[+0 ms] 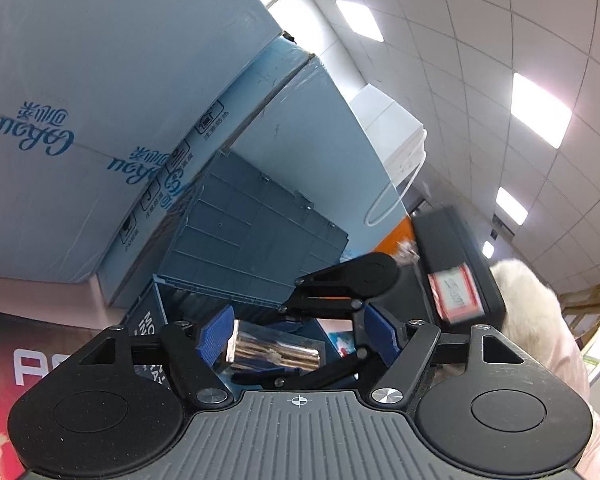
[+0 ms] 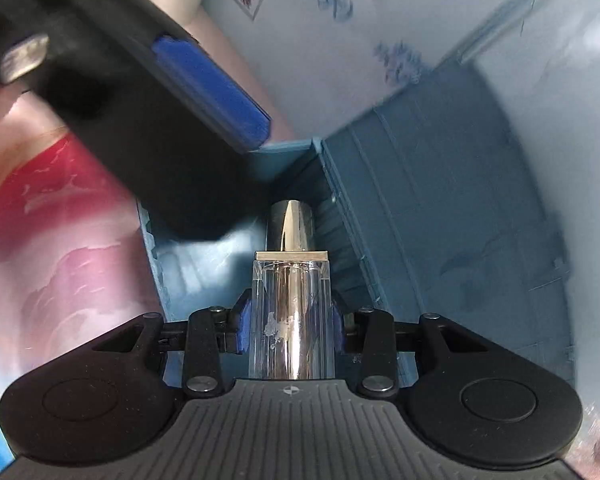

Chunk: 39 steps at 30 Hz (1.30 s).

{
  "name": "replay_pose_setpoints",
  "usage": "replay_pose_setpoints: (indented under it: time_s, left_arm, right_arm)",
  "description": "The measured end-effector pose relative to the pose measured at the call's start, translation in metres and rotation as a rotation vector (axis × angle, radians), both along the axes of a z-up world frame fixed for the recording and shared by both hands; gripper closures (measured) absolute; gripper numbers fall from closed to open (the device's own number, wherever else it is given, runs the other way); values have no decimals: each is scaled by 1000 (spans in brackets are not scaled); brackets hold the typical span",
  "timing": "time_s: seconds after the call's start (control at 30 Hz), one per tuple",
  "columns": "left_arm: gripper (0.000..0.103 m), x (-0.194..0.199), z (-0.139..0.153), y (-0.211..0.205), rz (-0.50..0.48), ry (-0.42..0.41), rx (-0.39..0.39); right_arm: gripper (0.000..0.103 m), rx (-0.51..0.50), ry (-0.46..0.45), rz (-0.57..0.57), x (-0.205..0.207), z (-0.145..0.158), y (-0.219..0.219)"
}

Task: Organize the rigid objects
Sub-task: 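Carry the perfume bottle into the blue box with the right tool and release, then withdraw the right tool from the box back over the table items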

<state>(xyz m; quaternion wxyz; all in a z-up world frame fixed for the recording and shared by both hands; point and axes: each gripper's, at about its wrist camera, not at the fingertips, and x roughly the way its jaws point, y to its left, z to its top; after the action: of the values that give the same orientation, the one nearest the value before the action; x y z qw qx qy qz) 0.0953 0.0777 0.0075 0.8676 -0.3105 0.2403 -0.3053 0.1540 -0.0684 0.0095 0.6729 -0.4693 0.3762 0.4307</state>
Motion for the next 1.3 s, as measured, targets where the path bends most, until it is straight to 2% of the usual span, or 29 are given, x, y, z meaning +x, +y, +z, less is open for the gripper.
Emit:
replay_pose_setpoints:
  time_s: [0.13,0.33,0.4,0.47,0.6,0.87,1.0,1.1,1.3]
  left_arm:
    - [30,-1,0,1,2,6,-5]
    - [29,1,-1,-1,1,19,9]
    - [28,1,-1,-2,-5,19,13]
    - [23,2,-2,-3,-8,17,15]
    - [22,2,-2,-3,-13,16,12]
    - [22,2,-1,-2,-16,15,7]
    - [22,2,-1,-3,-18,12,6]
    - [22,2,-1,-3,-19,11,5]
    - [22,2,-1,-6,-26,6,6]
  right_arm:
    - [68,-20,115,-65,24,-1,7]
    - [68,68,284,-167,49,1,-4]
    - [68,99,316,-197,53,1,-10]
    - [68,126,332,-223,52,3,-17]
    - [67,166,354,-278,55,3,-27]
    - [66,218,331,-326,50,-1,-38]
    - [66,216,307,-316,44,1,-37]
    - [66,253,288,-306,39,7,-39]
    - [64,266,179,-290,19,27,-46]
